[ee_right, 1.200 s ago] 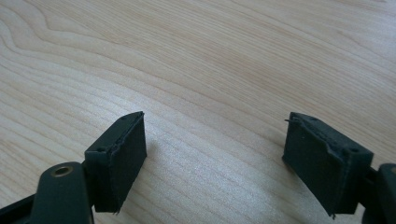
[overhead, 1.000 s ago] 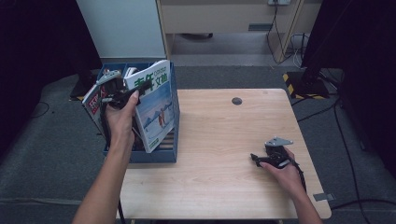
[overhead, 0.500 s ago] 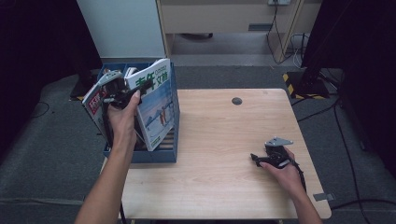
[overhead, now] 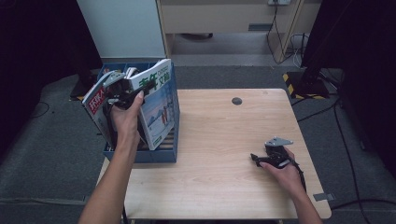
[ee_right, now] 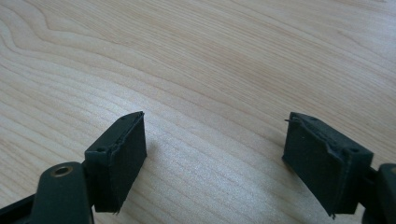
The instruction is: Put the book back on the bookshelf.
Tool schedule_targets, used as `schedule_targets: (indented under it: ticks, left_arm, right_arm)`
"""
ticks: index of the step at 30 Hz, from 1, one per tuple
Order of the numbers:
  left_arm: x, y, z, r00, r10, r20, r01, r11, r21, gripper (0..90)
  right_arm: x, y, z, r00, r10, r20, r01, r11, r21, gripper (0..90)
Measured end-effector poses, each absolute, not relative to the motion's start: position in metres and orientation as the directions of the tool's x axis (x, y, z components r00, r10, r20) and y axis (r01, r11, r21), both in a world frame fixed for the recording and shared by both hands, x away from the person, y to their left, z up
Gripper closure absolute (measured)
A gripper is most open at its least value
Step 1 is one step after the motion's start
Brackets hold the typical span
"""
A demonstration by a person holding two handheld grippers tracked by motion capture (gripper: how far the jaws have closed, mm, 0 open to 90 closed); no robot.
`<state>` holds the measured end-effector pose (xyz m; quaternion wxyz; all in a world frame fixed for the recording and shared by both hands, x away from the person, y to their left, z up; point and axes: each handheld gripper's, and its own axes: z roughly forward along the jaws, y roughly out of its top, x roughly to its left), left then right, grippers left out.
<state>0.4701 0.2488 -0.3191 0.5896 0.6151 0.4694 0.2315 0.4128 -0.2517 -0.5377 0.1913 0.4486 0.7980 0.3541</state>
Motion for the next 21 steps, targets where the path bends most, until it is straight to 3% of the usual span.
schedule_targets:
  ticks: [21]
  left_arm:
    - [0.474,0.244,-0.335,0.467,0.842,-0.271,0.27,0.156,0.95,72.8]
  right_arm:
    - [0.413,-0.252,-0.538,-0.525,0.851,0.012,0.579,0.347,0.738,21.2]
